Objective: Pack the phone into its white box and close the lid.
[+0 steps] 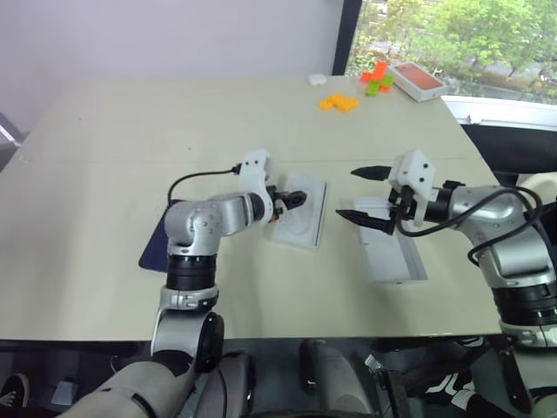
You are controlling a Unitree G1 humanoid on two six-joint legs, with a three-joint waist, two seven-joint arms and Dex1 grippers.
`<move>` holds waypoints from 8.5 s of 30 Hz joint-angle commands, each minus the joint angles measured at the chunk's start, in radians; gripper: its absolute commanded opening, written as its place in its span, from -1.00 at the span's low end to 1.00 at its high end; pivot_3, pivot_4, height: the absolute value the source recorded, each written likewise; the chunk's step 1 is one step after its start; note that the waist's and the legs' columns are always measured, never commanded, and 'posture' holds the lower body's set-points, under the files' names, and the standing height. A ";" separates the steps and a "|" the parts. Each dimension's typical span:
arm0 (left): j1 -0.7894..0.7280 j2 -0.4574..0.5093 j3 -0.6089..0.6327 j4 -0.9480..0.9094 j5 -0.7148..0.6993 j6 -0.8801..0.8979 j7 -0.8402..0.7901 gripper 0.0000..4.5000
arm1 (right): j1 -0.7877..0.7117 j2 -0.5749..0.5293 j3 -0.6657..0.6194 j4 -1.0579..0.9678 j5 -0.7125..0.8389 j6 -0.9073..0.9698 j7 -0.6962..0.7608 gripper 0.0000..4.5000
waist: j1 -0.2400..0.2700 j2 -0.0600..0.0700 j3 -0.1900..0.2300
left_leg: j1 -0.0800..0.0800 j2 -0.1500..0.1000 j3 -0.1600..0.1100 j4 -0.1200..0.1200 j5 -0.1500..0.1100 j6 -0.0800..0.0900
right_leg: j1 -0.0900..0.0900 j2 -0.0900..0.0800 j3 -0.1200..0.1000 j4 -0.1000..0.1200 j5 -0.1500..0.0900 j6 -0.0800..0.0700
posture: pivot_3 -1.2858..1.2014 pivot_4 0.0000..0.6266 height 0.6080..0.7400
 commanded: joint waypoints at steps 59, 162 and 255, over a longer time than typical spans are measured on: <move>0.063 0.432 -0.151 -0.190 0.049 -0.169 -0.500 -0.98 | -0.012 0.023 -0.006 -0.061 -0.003 0.024 -0.047 1.00 | -0.008 0.000 0.000 | 0.000 0.002 0.000 0.000 0.000 0.000 | -0.001 0.001 0.000 0.001 0.000 0.000 | 0.03 -0.52 1.00; 0.507 0.862 0.088 -0.240 -0.042 -0.833 -1.023 1.00 | -0.107 0.158 0.330 -0.129 -0.187 0.249 -0.002 -0.39 | -0.003 0.001 0.000 | -0.002 0.004 0.001 -0.001 -0.001 0.002 | -0.004 0.000 -0.002 0.001 0.000 -0.001 | 0.03 -0.52 1.00; 0.496 0.917 0.219 0.006 -0.044 -0.646 -0.864 1.00 | -0.161 0.279 0.303 -0.108 -0.108 0.212 -0.059 -0.01 | -0.011 0.001 0.000 | -0.001 0.004 0.001 -0.001 -0.001 0.002 | -0.004 0.000 -0.002 0.001 0.000 -0.001 | 0.03 -0.52 1.00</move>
